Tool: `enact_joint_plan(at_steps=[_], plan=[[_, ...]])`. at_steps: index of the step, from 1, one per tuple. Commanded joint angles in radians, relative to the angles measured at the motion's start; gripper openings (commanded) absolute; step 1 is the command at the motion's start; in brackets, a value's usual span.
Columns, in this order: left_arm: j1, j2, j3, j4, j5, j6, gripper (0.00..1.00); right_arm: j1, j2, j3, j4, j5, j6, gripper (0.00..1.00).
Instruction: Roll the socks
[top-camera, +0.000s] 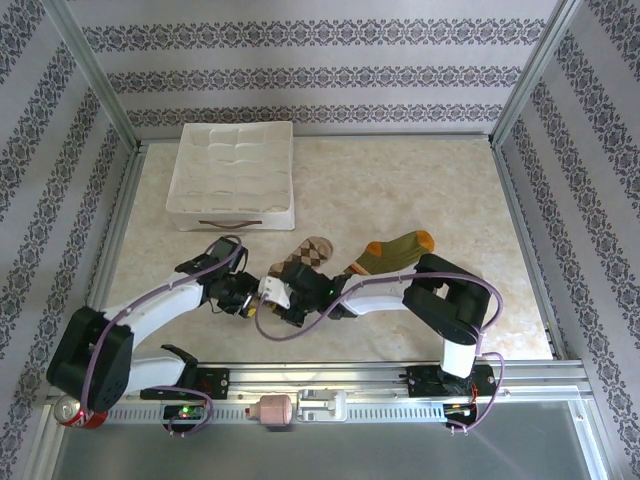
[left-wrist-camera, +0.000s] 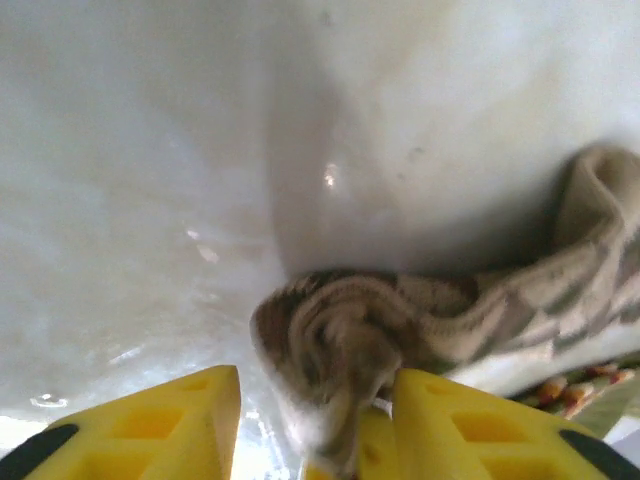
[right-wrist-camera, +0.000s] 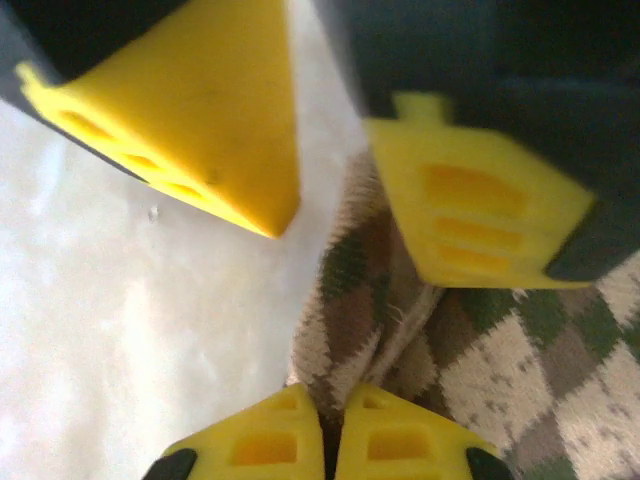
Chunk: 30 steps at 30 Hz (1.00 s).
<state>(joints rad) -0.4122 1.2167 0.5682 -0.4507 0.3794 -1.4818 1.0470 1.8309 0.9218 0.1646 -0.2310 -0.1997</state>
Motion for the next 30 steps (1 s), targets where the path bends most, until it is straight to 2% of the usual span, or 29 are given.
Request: enact_joint_plan(at_steps=[1,3,5,7,14,20,23,30], plan=[[0.003,-0.072,-0.008,0.010,0.009,-0.014,0.58,-0.069,0.051,0.004,-0.105,-0.192,0.131,0.00],[0.003,-0.089,-0.020,0.024,0.010,-0.009,0.62,-0.100,0.065,0.013,-0.109,-0.270,0.166,0.00],[0.004,-0.103,-0.037,0.062,0.009,-0.001,0.62,-0.131,0.082,0.025,-0.115,-0.333,0.200,0.00],[0.004,-0.109,-0.061,0.115,0.019,0.004,0.56,-0.168,0.100,0.031,-0.104,-0.407,0.247,0.00],[0.003,-0.079,-0.120,0.317,0.028,0.055,0.48,-0.272,0.189,0.067,-0.100,-0.598,0.393,0.00],[0.003,0.013,-0.138,0.472,0.045,0.086,0.43,-0.318,0.234,0.082,-0.105,-0.666,0.462,0.00],[0.003,0.058,-0.135,0.509,0.049,0.097,0.38,-0.335,0.261,0.088,-0.095,-0.697,0.504,0.00],[-0.009,0.167,-0.117,0.571,0.067,0.125,0.36,-0.358,0.300,0.098,-0.102,-0.744,0.542,0.00]])
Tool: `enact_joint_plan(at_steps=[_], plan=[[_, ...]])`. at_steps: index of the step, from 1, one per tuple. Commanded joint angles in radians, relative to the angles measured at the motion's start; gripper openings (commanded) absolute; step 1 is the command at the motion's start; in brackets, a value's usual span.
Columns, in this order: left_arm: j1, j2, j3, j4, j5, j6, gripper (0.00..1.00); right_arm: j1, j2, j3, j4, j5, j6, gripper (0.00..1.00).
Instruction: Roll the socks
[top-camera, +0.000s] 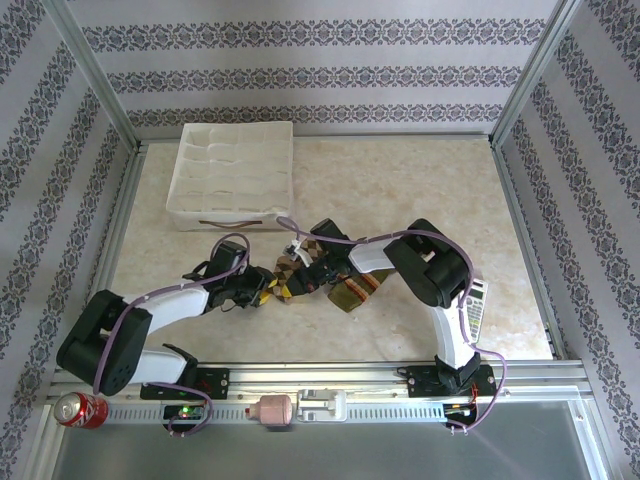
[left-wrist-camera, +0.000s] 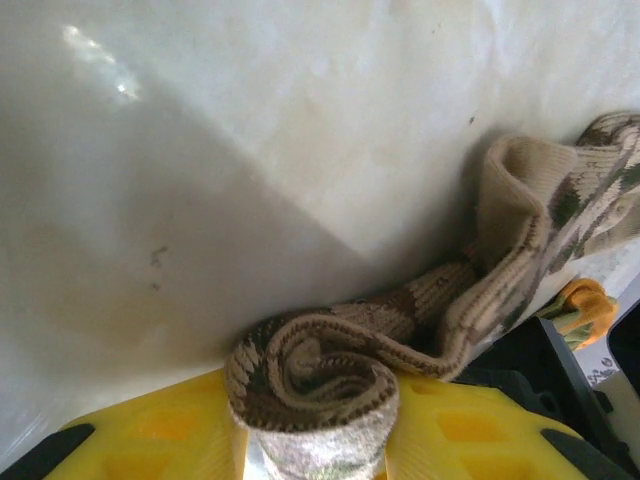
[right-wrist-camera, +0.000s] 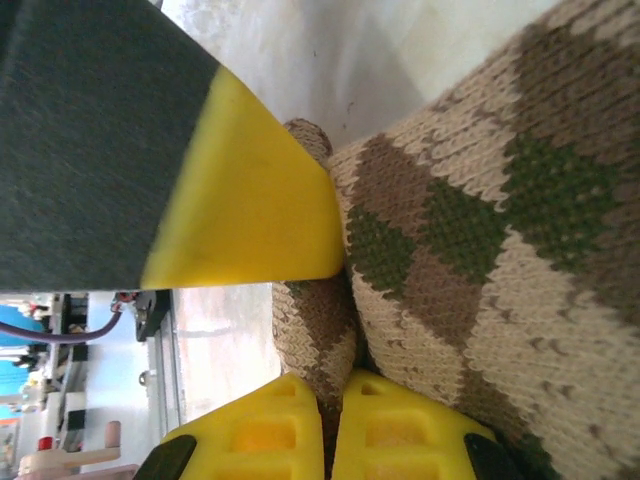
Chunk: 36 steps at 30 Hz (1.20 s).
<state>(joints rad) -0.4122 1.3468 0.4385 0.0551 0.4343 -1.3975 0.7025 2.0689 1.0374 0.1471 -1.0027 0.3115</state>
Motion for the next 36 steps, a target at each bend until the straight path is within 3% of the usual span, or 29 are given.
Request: enact_joint_plan(at_steps=[1,7,9,13,19,26,31,36], plan=[[-0.011,0.058,0.018,0.056,0.016,0.048,0.34,-0.018,0.066,-0.018,-0.086,0.026,0.032,0.00],[-0.031,0.072,0.046,-0.129,-0.014,0.054,0.00,-0.024,0.040,-0.007,-0.139,0.060,-0.048,0.00],[-0.034,0.055,0.070,-0.236,-0.022,0.060,0.00,-0.014,-0.008,-0.008,-0.171,0.116,-0.115,0.03],[-0.040,0.036,0.125,-0.388,-0.022,0.063,0.00,0.010,-0.193,-0.113,-0.070,0.258,-0.213,0.29],[-0.053,0.062,0.204,-0.503,-0.021,0.060,0.00,0.193,-0.498,-0.327,0.059,0.719,-0.506,0.47],[-0.060,0.113,0.257,-0.551,-0.006,0.066,0.00,0.446,-0.451,-0.293,0.054,1.157,-0.766,0.52],[-0.060,0.130,0.266,-0.557,-0.002,0.069,0.00,0.521,-0.338,-0.220,0.065,1.261,-0.868,0.50],[-0.059,0.128,0.271,-0.560,0.001,0.070,0.00,0.536,-0.237,-0.177,0.088,1.414,-0.905,0.46]])
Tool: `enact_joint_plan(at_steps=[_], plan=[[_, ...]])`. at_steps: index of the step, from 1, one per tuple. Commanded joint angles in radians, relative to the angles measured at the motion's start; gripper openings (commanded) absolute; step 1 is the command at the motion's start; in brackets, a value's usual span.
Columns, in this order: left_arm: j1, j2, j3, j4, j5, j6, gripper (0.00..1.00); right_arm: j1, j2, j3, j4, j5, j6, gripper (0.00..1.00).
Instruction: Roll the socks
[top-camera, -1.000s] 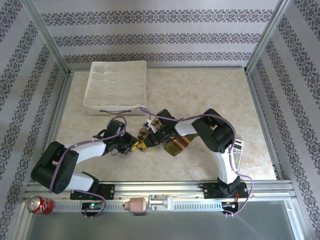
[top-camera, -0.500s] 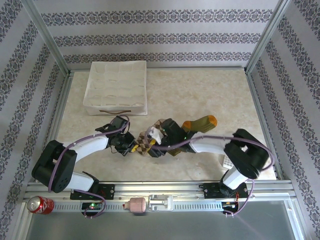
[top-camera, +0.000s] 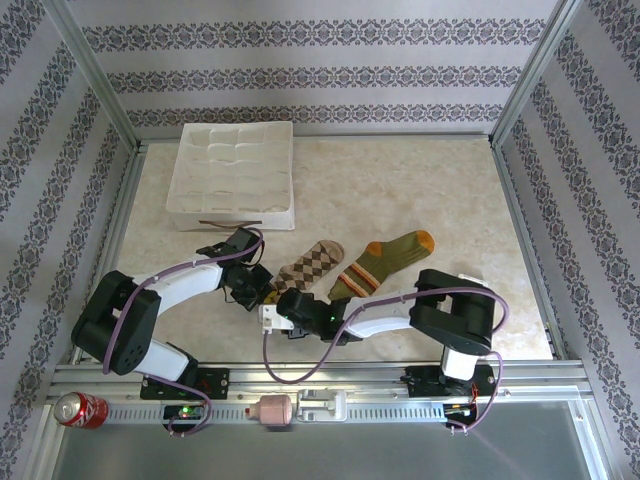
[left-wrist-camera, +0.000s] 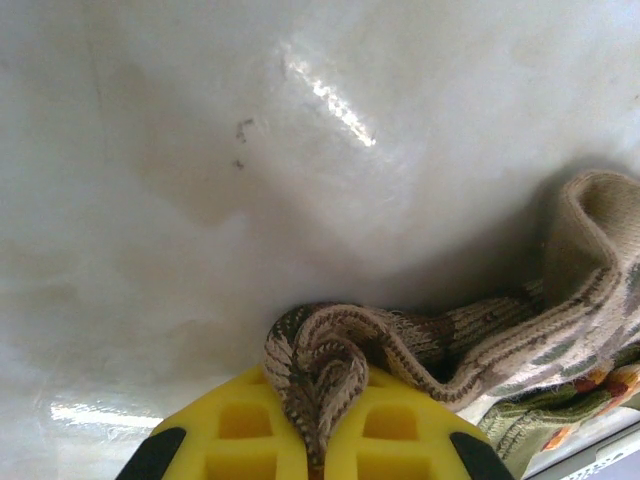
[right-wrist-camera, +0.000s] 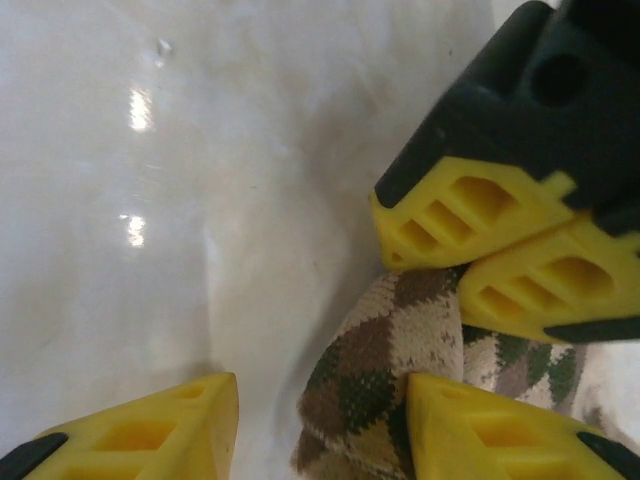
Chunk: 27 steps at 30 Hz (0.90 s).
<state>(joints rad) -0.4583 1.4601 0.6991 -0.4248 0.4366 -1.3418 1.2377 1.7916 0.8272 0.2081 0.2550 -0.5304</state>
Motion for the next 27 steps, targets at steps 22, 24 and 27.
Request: enact_joint_plan(at_steps=[22,24,27], plan=[[0.002,-0.213,0.002,-0.166,-0.127,-0.087,0.70,-0.206,0.008,-0.051,-0.098,-0.449,0.323,0.00],[0.007,-0.234,-0.011,-0.181,-0.146,-0.094,0.70,-0.243,0.008,-0.054,-0.092,-0.538,0.366,0.00],[0.007,-0.267,-0.053,-0.121,-0.146,-0.112,0.69,-0.276,0.022,-0.050,-0.097,-0.641,0.399,0.00]])
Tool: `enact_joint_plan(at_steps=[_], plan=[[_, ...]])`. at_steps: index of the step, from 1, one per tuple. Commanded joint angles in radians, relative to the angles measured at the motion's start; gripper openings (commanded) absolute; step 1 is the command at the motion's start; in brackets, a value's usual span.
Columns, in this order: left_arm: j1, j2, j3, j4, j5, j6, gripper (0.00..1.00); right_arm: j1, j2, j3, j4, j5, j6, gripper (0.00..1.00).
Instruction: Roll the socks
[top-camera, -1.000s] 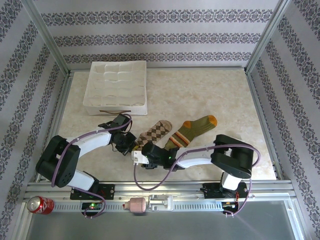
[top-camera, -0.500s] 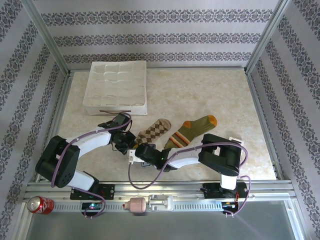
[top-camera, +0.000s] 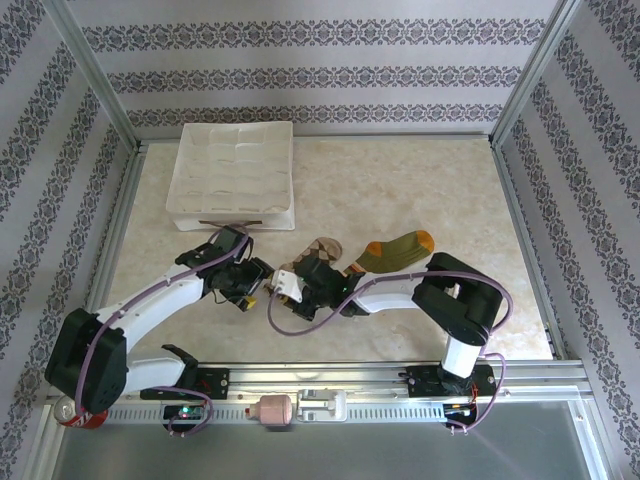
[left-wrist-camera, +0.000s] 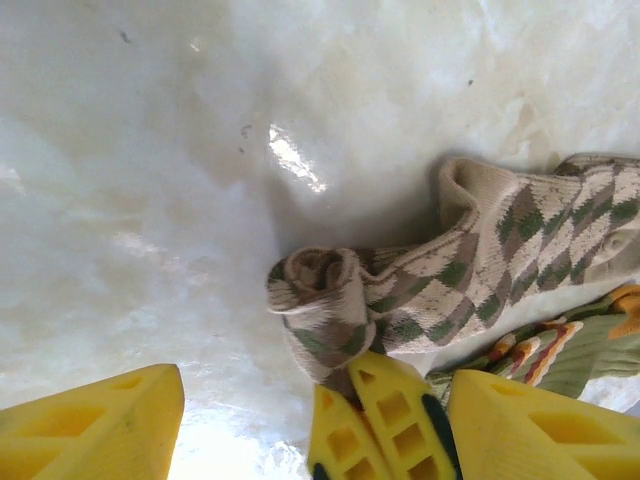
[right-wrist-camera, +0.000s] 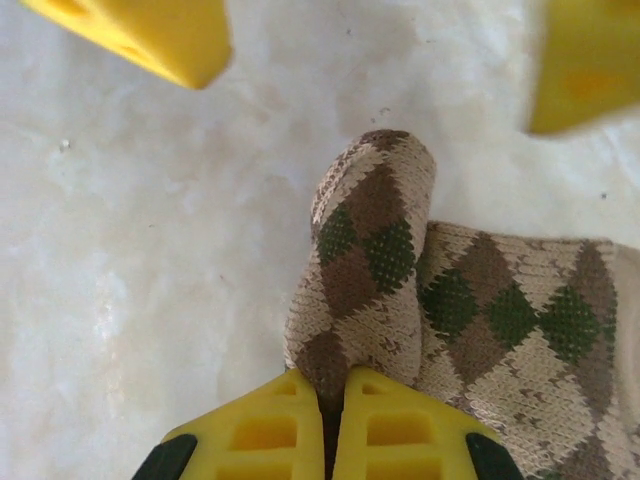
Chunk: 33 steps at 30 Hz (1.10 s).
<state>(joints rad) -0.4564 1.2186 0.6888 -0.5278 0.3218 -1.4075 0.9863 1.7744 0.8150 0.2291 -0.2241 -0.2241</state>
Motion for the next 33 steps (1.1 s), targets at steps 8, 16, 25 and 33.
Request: enact_joint_plan(at_steps=[8,16,25,33], plan=[[0.001,-0.005,-0.105,0.252,0.033,-0.037,0.57,-0.137,0.087,-0.042,-0.092,-0.393,0.208,0.00],[-0.024,0.060,-0.152,0.443,0.054,-0.068,0.53,-0.237,0.156,-0.034,-0.066,-0.608,0.295,0.00],[-0.043,0.123,-0.151,0.502,0.074,-0.070,0.53,-0.296,0.179,-0.034,-0.038,-0.678,0.349,0.00],[-0.050,0.088,-0.149,0.451,0.075,-0.046,0.57,-0.314,0.178,-0.024,-0.056,-0.695,0.345,0.00]])
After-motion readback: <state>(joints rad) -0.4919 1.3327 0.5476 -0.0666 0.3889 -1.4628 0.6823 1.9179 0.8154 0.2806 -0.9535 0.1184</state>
